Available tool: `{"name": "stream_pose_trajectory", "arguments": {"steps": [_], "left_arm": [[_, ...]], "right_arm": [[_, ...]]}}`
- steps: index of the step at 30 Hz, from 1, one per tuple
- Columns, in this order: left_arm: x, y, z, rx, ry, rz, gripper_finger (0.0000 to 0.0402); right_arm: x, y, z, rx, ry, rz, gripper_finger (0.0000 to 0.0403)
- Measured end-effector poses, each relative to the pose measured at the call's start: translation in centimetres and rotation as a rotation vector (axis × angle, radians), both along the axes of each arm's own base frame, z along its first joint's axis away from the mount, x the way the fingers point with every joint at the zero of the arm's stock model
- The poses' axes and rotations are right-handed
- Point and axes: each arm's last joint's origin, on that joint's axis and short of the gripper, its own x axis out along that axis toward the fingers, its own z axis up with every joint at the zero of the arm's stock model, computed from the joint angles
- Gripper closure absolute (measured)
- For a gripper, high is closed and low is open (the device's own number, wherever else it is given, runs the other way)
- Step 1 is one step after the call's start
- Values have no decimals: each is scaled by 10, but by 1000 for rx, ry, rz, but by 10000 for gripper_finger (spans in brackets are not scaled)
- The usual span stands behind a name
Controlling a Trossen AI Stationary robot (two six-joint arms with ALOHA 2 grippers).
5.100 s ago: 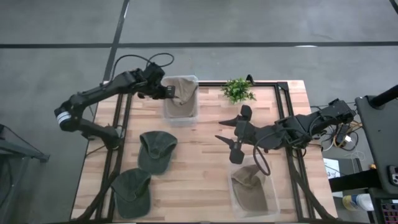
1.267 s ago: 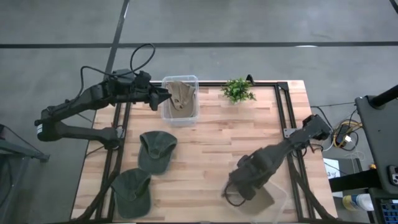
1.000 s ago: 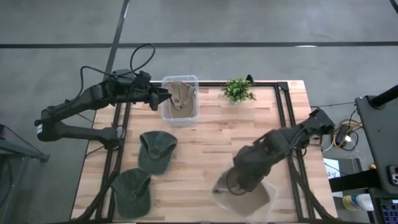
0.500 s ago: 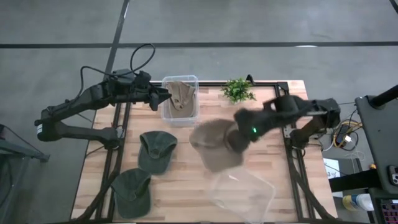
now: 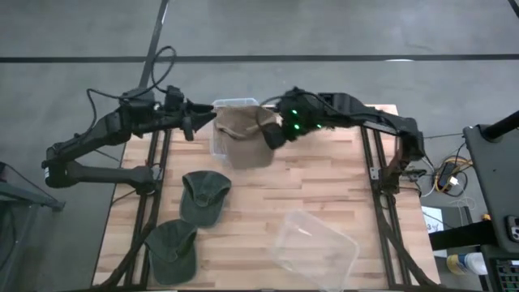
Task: Pick & Place hat
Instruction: Put the brown cap into the top transparent bin
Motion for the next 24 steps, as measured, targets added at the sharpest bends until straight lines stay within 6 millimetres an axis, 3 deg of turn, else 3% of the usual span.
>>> {"name": "stream_pose_trajectory", "arguments": {"steps": [7, 16, 24], "left_arm": [[-18, -7, 10, 74, -63, 0, 200], [-28, -10, 12, 80, -71, 2, 200], [-26, -10, 8, 67, -36, 2, 200]], "right_arm": [[38, -50, -29, -9, -75, -31, 390], [60, -116, -74, 12, -41, -128, 390], [79, -135, -115, 178, 3, -82, 390]]}}
